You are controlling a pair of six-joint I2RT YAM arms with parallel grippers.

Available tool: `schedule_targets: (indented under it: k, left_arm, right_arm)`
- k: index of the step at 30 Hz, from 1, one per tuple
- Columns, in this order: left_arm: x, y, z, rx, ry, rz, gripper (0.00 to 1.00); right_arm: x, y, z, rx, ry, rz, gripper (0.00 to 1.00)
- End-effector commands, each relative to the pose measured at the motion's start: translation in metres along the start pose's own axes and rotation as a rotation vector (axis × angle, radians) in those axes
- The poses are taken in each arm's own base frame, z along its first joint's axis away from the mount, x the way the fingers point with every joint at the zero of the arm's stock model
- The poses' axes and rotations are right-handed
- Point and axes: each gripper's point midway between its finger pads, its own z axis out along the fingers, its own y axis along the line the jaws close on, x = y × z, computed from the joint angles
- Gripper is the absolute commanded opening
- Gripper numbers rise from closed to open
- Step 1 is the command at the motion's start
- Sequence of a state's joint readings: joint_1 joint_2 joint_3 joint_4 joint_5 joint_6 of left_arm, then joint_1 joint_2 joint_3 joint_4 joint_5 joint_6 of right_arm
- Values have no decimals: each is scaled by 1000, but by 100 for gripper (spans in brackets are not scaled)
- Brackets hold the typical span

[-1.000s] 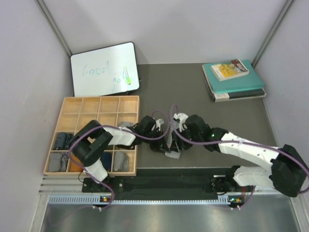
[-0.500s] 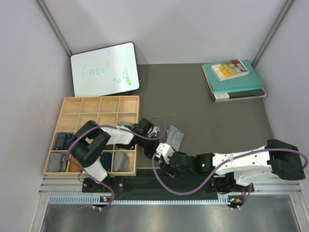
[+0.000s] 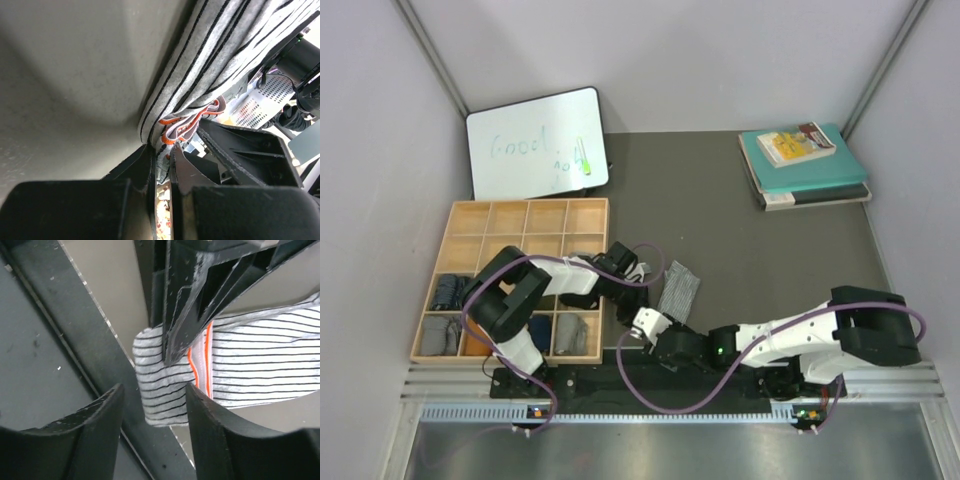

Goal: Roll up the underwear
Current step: Roll the underwear to the center of the board.

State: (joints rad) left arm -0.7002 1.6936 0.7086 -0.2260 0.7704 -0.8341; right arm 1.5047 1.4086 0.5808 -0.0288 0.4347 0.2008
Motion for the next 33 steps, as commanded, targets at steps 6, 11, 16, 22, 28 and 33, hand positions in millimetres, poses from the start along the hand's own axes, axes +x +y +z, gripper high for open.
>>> schedule_targets:
  k: [6,11,16,22,28,33]
  left_arm:
    - [11,3,-4,0,54,-20,0]
    - [3,-4,-11,29,8,8,8]
    - [-38,-6,-41,32,-185,43,38]
    - [-63,-11,-71,-8,-385,134,49]
    - [-79,-42,-91,104,-563,331,49]
    - [-75,-71,-89,251,-604,496,52]
  right_arm:
    - [25,-2,19,56,124,-40,21]
    - [33,5,17,-9,166,-17,0]
    - [15,5,2,-135,134,148,0]
    - [-10,-12,-9,-324,80,362,0]
    - [-17,-21,-7,-511,104,506,0]
    - [-27,-36,-5,-615,104,613,0]
